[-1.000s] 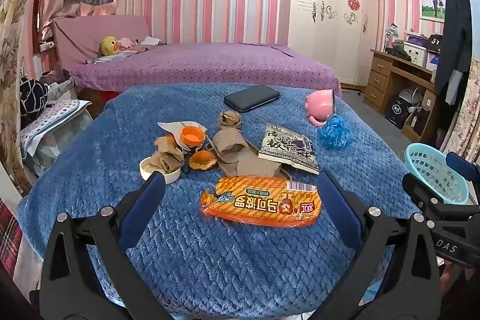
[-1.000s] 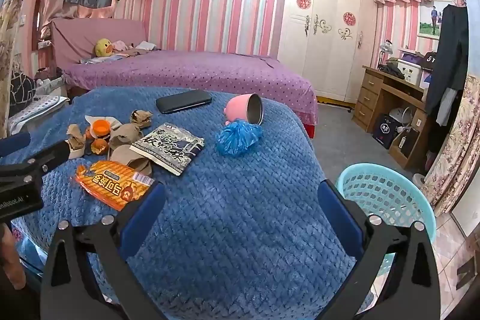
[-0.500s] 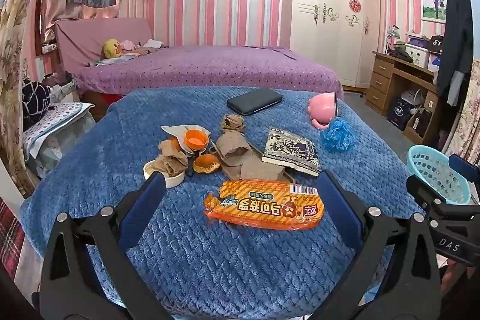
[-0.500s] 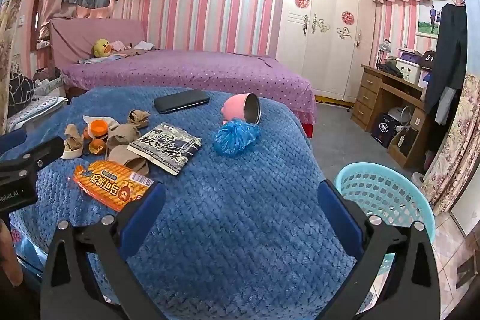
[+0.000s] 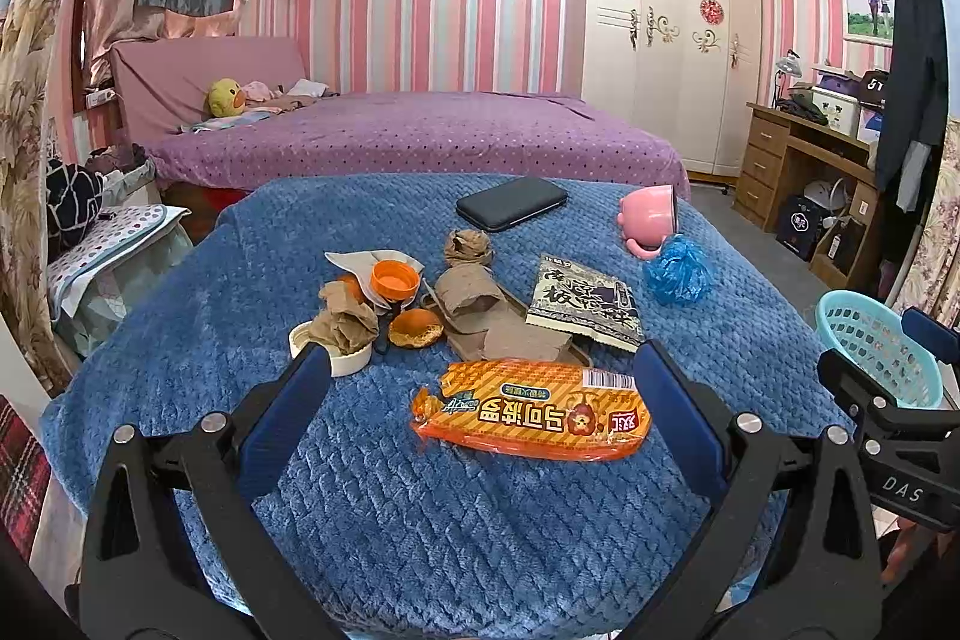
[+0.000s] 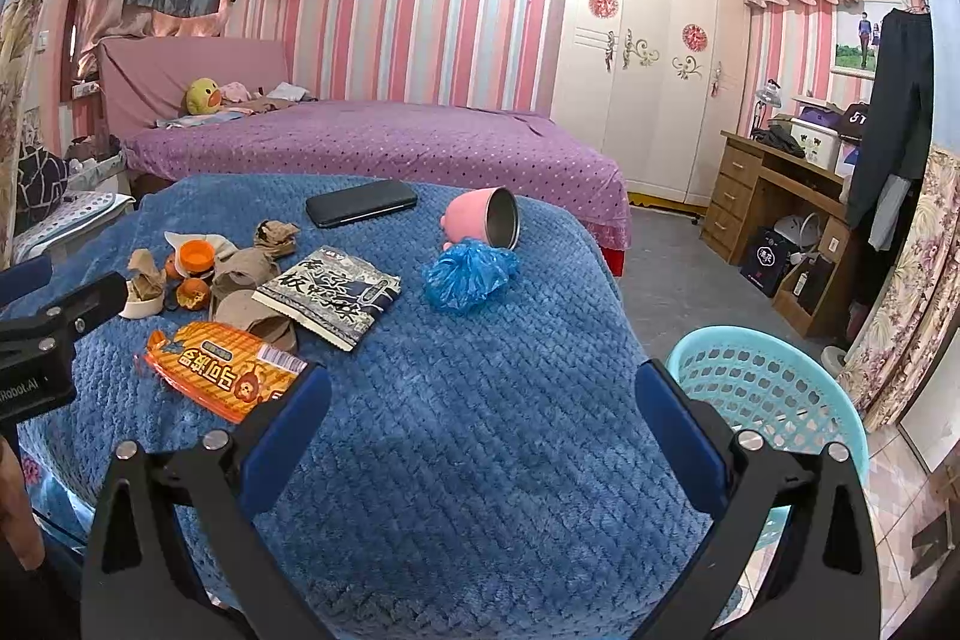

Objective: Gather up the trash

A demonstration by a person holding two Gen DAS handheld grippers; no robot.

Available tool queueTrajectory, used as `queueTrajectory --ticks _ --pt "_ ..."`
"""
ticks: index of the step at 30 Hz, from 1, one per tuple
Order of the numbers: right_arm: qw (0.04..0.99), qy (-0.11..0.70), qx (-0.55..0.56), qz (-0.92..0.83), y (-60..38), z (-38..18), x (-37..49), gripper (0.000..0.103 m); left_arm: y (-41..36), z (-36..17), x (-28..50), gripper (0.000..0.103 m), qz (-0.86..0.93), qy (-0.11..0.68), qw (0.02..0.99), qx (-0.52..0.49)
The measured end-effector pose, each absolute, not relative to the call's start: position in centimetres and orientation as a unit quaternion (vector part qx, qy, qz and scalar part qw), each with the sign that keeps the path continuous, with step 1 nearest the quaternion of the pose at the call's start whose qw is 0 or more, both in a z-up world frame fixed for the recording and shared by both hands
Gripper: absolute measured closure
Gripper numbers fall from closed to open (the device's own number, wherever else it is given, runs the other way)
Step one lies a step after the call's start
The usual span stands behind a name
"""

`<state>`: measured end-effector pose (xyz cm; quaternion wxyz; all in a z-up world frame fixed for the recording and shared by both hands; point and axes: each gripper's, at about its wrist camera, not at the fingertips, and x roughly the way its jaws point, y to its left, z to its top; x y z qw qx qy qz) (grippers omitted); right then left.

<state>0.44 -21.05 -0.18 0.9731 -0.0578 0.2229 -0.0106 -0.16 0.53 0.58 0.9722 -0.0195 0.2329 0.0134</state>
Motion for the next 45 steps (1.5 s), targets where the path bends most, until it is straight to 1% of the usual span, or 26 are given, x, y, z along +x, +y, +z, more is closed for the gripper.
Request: queueTrajectory --ticks 36,45 --pt "0.973 0.224 -0.055 -0.013 -21.43 -0.3 0.49 0.004 0.54 0.52 -0.1 0.005 0.017 0.232 0.972 -0.018" --pt "0.974 0.22 -0.051 -0.016 -21.64 -0.15 0.69 0.004 0.47 -0.2 0.3 0.005 0.02 0.238 0.971 -0.016"
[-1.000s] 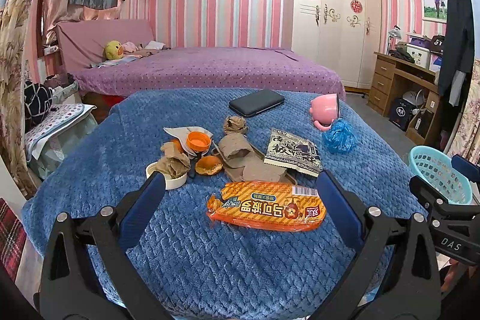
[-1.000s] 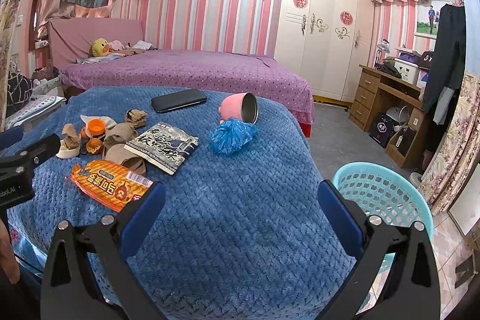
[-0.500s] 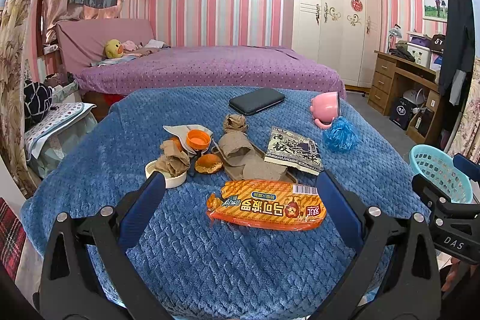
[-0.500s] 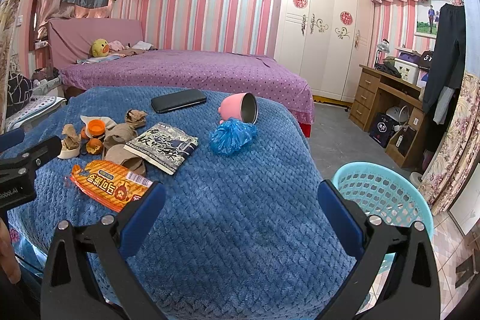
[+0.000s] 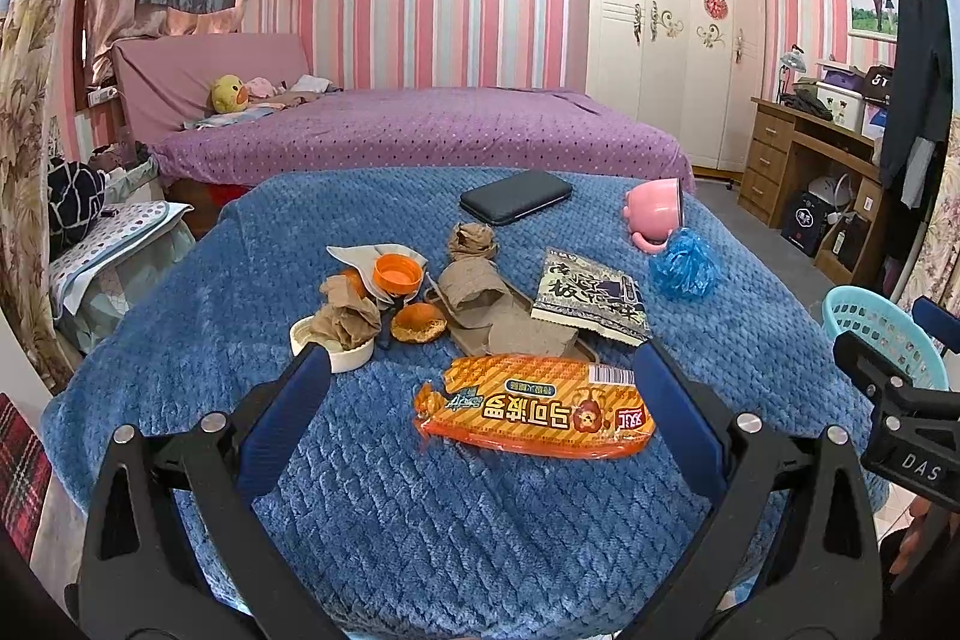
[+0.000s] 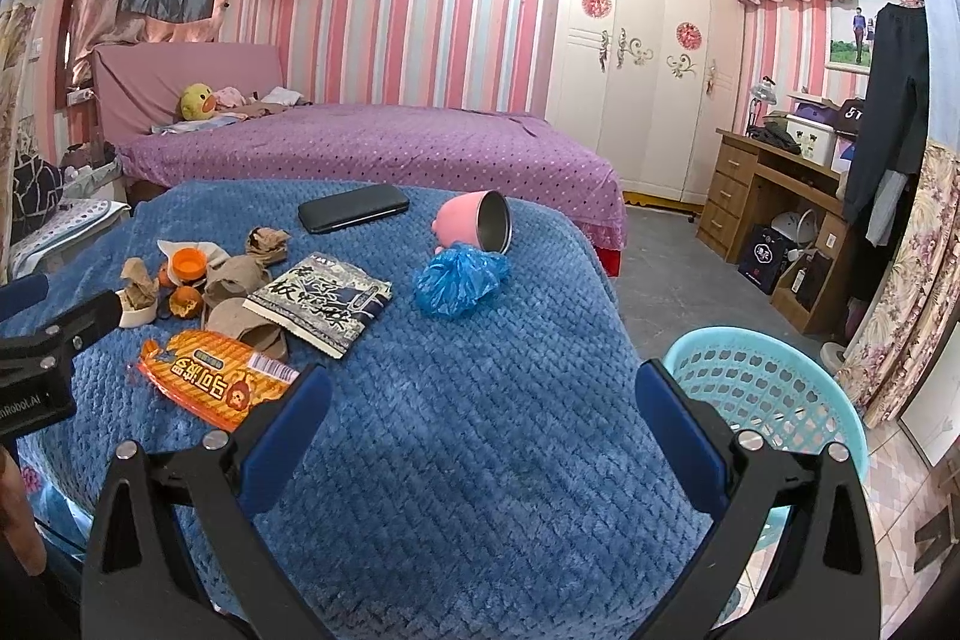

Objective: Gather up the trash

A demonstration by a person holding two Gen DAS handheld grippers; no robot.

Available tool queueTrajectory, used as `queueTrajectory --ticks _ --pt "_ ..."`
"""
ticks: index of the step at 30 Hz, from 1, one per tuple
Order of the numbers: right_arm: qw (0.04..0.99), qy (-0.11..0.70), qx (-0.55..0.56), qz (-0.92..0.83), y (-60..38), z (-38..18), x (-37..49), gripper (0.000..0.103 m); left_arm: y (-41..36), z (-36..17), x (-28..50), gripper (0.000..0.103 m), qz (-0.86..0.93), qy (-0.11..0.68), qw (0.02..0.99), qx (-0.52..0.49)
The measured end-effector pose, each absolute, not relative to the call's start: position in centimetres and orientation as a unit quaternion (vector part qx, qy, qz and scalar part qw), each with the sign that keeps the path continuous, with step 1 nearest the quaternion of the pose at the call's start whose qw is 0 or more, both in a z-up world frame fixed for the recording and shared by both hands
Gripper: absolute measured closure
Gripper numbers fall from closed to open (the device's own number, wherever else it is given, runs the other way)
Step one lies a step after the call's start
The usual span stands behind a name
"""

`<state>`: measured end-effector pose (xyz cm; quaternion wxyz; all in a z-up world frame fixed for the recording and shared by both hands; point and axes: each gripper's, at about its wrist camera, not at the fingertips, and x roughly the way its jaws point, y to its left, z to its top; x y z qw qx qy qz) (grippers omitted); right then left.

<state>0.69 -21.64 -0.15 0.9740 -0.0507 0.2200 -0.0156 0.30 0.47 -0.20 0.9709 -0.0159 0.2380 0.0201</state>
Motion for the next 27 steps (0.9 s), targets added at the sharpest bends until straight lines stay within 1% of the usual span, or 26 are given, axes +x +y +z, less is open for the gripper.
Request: queueTrajectory --ticks 27 --pt "0.975 0.218 -0.043 -0.025 -22.8 0.0 1.6 0.004 1.0 -0.4 1.1 0.005 0.033 0.251 0.967 -0.015"
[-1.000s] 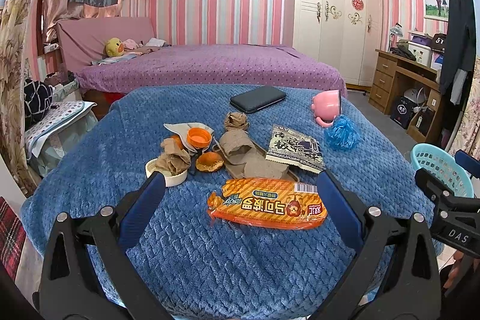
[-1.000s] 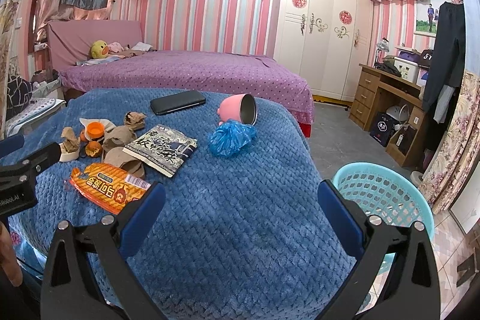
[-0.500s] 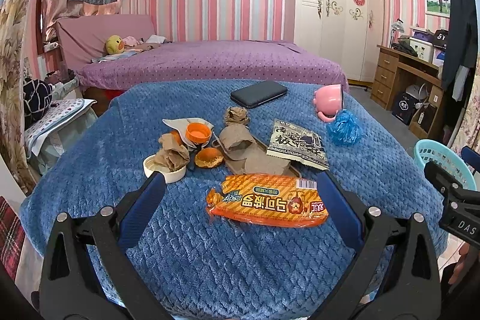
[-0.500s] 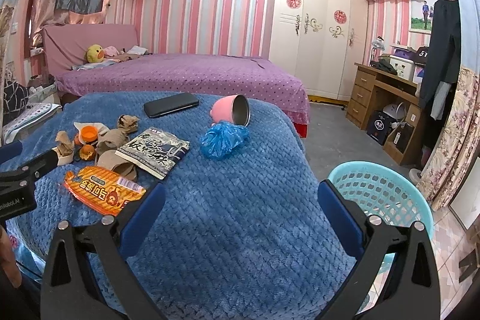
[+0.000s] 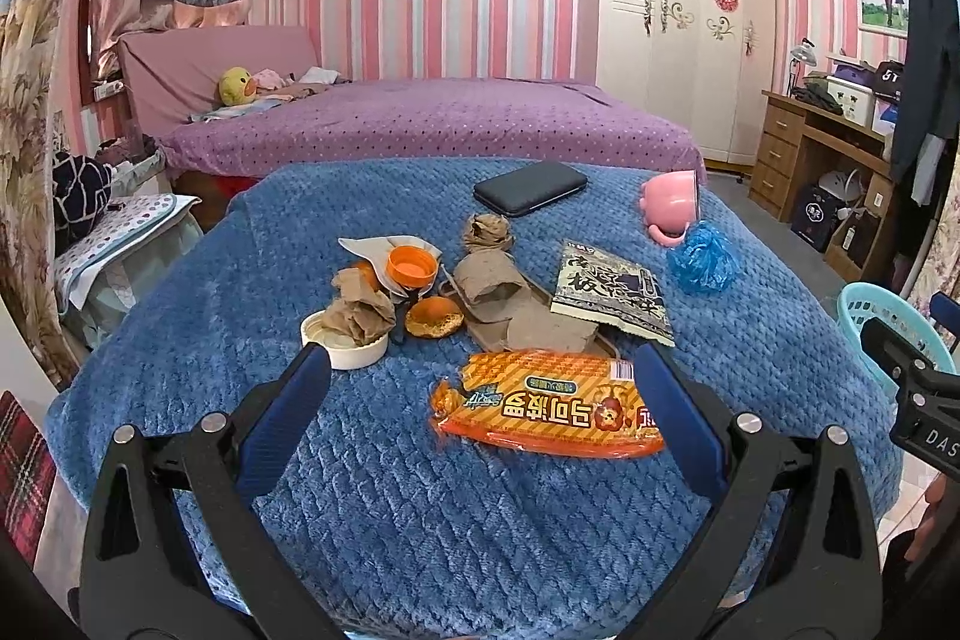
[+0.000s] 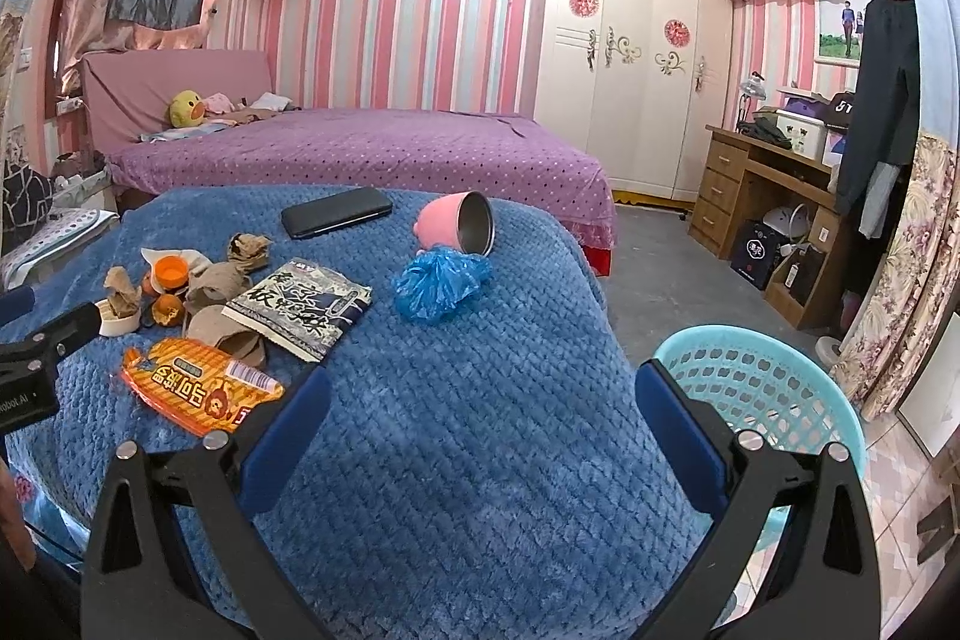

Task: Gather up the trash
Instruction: 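Grasp the brown paper with the left tool while the right tool grasps the blue plastic bag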

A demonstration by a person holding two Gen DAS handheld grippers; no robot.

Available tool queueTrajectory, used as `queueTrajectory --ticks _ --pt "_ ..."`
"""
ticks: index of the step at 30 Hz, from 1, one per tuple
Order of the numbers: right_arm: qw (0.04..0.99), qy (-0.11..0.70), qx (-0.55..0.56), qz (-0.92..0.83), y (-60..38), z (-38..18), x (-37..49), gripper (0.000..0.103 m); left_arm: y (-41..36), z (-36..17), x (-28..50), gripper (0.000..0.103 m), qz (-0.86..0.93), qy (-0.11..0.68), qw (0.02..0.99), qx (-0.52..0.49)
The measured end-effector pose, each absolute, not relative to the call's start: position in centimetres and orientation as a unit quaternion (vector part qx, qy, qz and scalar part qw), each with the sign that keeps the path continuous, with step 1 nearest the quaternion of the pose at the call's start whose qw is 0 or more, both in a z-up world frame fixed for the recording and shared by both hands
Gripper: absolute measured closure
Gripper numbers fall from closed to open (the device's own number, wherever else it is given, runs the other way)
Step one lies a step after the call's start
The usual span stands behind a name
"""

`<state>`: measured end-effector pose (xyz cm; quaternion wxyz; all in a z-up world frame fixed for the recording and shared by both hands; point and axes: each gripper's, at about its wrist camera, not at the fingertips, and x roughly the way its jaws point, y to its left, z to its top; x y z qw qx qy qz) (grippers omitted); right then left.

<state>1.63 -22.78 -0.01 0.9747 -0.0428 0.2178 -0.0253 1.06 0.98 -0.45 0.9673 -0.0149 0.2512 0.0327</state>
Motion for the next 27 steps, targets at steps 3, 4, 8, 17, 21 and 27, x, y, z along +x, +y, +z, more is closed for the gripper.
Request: queueTrajectory --ticks 3,4,8,17,21,27 --pt "0.974 0.219 -0.042 -0.027 -22.9 0.2 2.0 0.004 1.2 -0.2 1.3 0.005 0.036 0.252 0.967 -0.011" --pt "0.975 0.218 -0.043 -0.028 -22.9 0.4 2.1 0.004 1.4 -0.1 1.3 0.005 0.036 0.252 0.967 -0.013" --pt "0.976 0.211 -0.043 -0.026 -22.5 1.2 2.5 0.004 2.1 0.8 1.9 0.005 0.04 0.251 0.967 -0.008" --pt "0.978 0.206 -0.034 -0.021 -22.0 2.5 4.4 0.004 4.9 2.8 3.3 0.005 0.057 0.244 0.968 -0.02" --pt "0.977 0.211 -0.031 -0.015 -21.7 2.6 5.3 0.004 6.6 3.2 4.7 0.005 0.065 0.249 0.966 -0.017" --pt "0.975 0.221 -0.033 -0.008 -20.5 1.8 6.2 0.004 11.2 2.6 5.8 0.005 0.092 0.257 0.961 -0.035"
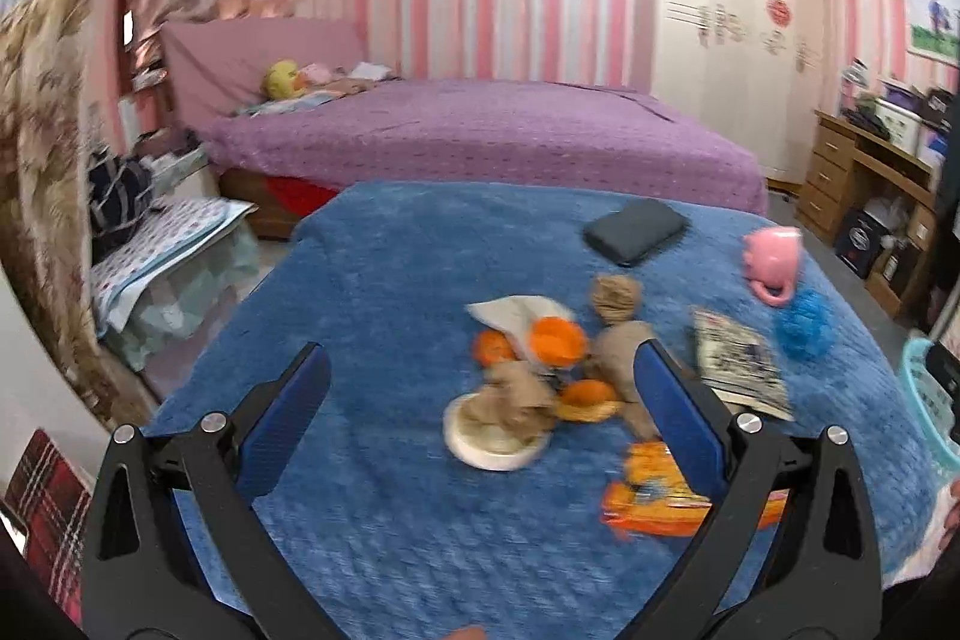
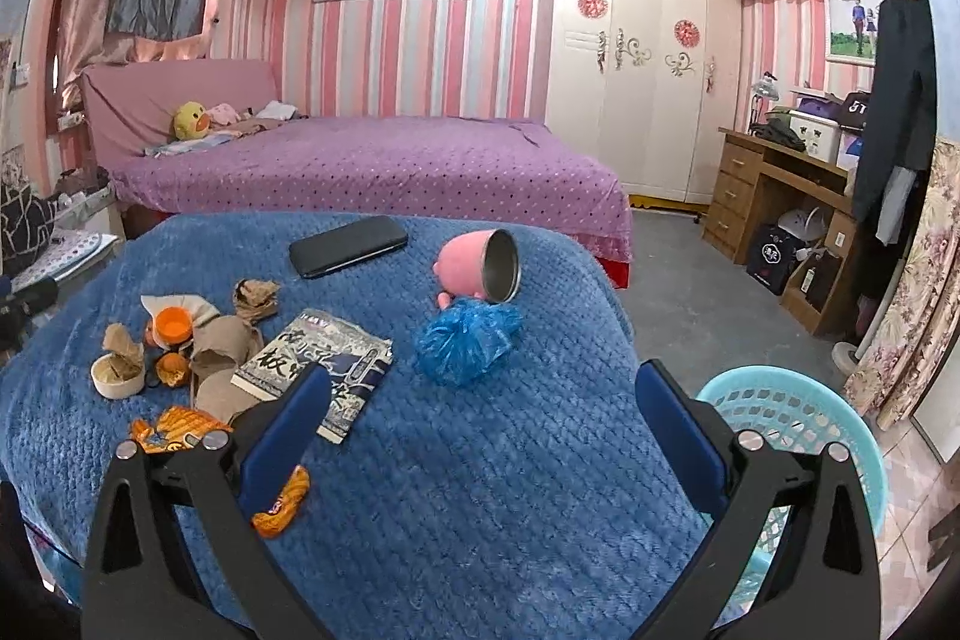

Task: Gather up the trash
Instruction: 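Grasp the brown paper with the left tool while the right tool grasps the blue plastic bag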

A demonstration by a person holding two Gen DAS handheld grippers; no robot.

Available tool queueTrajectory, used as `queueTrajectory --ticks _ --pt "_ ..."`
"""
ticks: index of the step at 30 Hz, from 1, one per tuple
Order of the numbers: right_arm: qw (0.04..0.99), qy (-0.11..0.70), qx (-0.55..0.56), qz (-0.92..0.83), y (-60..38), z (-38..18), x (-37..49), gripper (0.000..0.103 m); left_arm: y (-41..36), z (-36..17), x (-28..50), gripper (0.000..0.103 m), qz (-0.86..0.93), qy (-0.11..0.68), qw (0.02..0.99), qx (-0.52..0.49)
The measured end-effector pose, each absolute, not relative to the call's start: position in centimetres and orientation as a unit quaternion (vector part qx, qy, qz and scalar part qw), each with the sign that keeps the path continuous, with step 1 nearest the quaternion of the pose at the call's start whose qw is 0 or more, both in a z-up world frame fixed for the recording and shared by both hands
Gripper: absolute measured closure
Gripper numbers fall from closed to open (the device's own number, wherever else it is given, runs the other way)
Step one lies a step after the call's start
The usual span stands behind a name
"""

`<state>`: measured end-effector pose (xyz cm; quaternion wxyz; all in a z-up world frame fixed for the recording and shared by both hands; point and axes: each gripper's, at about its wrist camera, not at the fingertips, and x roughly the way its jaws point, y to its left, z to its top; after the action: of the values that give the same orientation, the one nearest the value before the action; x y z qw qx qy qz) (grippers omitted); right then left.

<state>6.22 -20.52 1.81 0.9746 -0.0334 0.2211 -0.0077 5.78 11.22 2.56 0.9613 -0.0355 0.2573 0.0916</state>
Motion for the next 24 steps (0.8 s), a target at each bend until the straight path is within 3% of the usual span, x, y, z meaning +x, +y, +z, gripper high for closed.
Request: queueTrajectory --ticks 12,24 --pt "0.963 0.258 -0.074 0.021 -15.7 -1.9 8.0 0.004 16.9 -0.3 6.6 0.005 0.11 0.289 0.949 -0.064" --pt "0.957 0.28 -0.069 0.029 -18.0 -2.2 12.6 0.004 13.2 -3.2 10.0 0.006 0.05 0.337 0.939 -0.041"
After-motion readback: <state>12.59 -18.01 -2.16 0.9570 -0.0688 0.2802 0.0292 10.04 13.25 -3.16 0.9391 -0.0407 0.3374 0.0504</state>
